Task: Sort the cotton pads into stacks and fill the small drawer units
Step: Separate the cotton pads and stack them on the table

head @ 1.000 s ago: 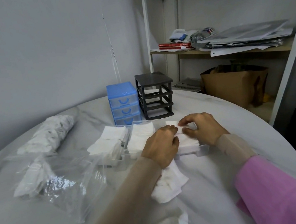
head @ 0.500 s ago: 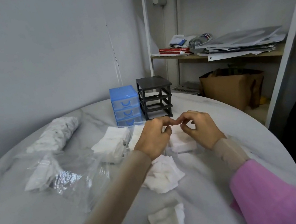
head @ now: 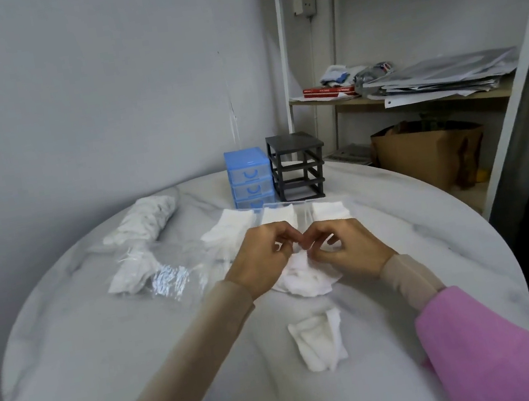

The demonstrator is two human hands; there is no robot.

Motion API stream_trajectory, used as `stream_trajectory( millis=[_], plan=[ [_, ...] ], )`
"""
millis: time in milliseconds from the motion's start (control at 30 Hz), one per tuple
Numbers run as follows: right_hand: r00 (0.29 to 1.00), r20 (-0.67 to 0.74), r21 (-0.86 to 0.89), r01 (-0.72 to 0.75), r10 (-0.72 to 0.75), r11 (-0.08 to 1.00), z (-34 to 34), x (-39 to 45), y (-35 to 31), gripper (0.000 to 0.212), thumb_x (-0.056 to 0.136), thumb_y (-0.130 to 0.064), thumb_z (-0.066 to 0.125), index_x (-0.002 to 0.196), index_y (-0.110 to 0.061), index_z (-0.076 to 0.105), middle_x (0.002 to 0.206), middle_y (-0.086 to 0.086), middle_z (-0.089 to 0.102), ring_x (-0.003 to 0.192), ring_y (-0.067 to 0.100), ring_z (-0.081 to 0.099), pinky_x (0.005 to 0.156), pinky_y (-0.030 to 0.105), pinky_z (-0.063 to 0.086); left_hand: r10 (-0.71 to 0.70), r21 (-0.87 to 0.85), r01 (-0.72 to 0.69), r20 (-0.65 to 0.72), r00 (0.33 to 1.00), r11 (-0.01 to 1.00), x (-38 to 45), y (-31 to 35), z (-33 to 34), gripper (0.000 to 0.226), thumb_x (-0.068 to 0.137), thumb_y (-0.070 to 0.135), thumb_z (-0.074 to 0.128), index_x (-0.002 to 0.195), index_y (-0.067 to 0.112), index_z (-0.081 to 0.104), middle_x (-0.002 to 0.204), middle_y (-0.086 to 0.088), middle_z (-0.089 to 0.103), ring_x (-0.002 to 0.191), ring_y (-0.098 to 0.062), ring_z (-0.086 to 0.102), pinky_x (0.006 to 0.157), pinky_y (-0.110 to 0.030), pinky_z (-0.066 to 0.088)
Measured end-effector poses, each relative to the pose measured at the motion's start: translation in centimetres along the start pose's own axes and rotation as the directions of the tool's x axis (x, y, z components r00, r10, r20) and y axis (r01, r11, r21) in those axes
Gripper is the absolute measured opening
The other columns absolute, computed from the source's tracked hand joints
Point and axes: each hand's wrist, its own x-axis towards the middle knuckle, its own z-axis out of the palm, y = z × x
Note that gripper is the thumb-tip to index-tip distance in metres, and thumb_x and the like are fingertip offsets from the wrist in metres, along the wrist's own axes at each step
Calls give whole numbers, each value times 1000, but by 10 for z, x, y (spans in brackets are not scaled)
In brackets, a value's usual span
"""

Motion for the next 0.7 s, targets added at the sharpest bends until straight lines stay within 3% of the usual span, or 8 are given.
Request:
stream_trajectory(
  millis=[133, 233, 367, 500, 600, 700],
  plan=[
    [991, 135, -11, 20, -18, 1000, 7, -3, -7, 28, 77, -7, 67, 103, -16, 65, 95, -11, 63, 86, -8, 54, 73, 2, 37, -34, -15, 34, -19, 999, 999, -11, -5, -5, 25, 87, -7, 47, 93, 7, 67, 88, 2, 64, 86, -10, 59, 75, -2, 41],
    [993, 113, -53, 50, -44, 997, 9, -3, -8, 16, 77, -9, 67, 91, -17, 69, 95, -5, 67, 89, 4, 56, 79, 10, 40, -47, -21, 46, -8, 999, 999, -15, -8, -8, 26, 84, -9, 47, 95, 5, 66, 91, 0, 64, 89, -14, 60, 78, -8, 44],
    [991, 123, -22, 50, -47, 999, 9, -2, -9, 14, 80, -5, 65, 83, -18, 65, 84, -6, 65, 74, -6, 55, 70, 6, 39, -55, -38, 56, 26, 998, 998, -19, -13, -6, 28, 83, -11, 47, 98, 4, 65, 91, -1, 63, 88, -15, 59, 76, -6, 43],
    [999, 14, 118, 45, -47, 992, 8, 0, -7, 28, 80, 0, 67, 80, -27, 59, 86, 0, 66, 74, 2, 58, 75, 18, 48, -75, -89, 75, 8, 997, 993, -18, -15, -5, 24, 90, -3, 47, 103, 8, 64, 97, -2, 63, 90, -13, 57, 74, -3, 40],
    [999, -52, 250, 26, -14, 968, 3, 5, -7, 28, 81, 5, 65, 79, -23, 60, 85, -1, 64, 70, 6, 57, 75, 22, 50, -96, -148, 91, -28, 995, 985, -14, -14, -7, 21, 96, 8, 44, 106, 11, 63, 99, -3, 62, 91, -14, 54, 73, -6, 37],
    [994, -110, 336, 40, -3, 941, 0, 13, -7, 30, 79, 10, 63, 79, -20, 61, 83, -4, 63, 69, 7, 58, 71, 25, 51, -144, -279, 126, -45, 989, 952, -7, -11, -6, 19, 97, 17, 46, 103, 12, 63, 104, -3, 63, 98, -17, 57, 87, -19, 44]
  ],
)
